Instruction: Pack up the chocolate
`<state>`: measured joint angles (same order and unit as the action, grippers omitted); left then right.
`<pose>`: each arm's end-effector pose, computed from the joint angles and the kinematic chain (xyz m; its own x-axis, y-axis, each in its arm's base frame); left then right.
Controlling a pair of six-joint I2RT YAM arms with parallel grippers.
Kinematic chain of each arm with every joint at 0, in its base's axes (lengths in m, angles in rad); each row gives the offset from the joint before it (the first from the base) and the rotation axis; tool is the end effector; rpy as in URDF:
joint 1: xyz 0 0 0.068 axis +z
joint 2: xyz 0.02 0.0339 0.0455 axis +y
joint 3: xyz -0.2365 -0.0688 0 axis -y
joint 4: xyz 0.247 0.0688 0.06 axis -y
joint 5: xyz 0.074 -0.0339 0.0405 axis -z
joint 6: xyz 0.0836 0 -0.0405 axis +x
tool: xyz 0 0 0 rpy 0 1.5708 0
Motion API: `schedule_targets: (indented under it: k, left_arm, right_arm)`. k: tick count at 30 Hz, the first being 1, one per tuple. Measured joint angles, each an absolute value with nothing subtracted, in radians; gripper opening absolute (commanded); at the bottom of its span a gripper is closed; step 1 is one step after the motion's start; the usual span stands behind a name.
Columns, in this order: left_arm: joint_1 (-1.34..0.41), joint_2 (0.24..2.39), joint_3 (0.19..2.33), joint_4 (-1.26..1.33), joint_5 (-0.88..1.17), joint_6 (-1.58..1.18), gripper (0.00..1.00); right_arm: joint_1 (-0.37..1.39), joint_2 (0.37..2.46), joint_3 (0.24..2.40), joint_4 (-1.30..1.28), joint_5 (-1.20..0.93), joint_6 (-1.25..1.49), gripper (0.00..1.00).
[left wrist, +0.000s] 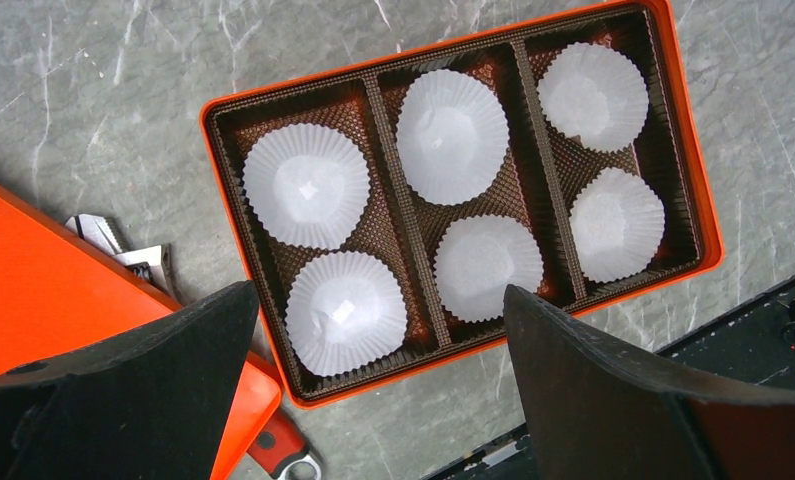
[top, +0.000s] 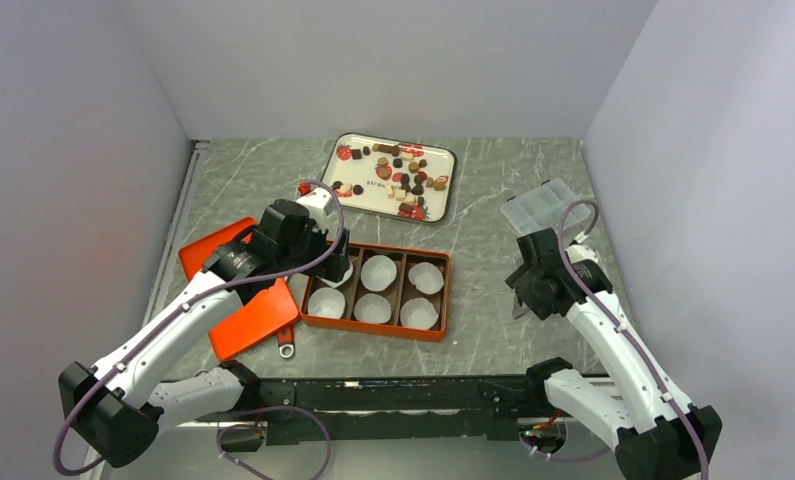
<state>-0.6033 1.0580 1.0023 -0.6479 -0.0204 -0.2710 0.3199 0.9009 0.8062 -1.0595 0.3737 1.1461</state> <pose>0.2267 -0.1541 0.2638 -0.6617 0.1309 -0.7382 0.3916 0.9000 -0.1914 0.1863 0.0296 0.1964 -0.4967 0.7291 -0.4709 0.7281 0.6453 0.2311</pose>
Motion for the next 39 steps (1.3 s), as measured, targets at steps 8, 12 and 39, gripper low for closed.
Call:
schedule_targets:
  k: [8,12,39]
  left_arm:
    - [-0.599,1.058,1.002,-0.648,-0.052,-0.267,0.99]
    - [-0.586,1.058,1.002,-0.648,-0.073,-0.266,1.00]
    - [-0.382,1.060,1.002,-0.656,-0.192,-0.273,0.99]
  right_arm:
    - [0.320,0.930,1.026,-1.127,0.340,1.043,0.59]
    - [0.319,1.054,1.196,-1.124,0.282,0.912,0.58]
    - [0.432,1.938,1.887,-1.009,0.051,0.390,0.41]
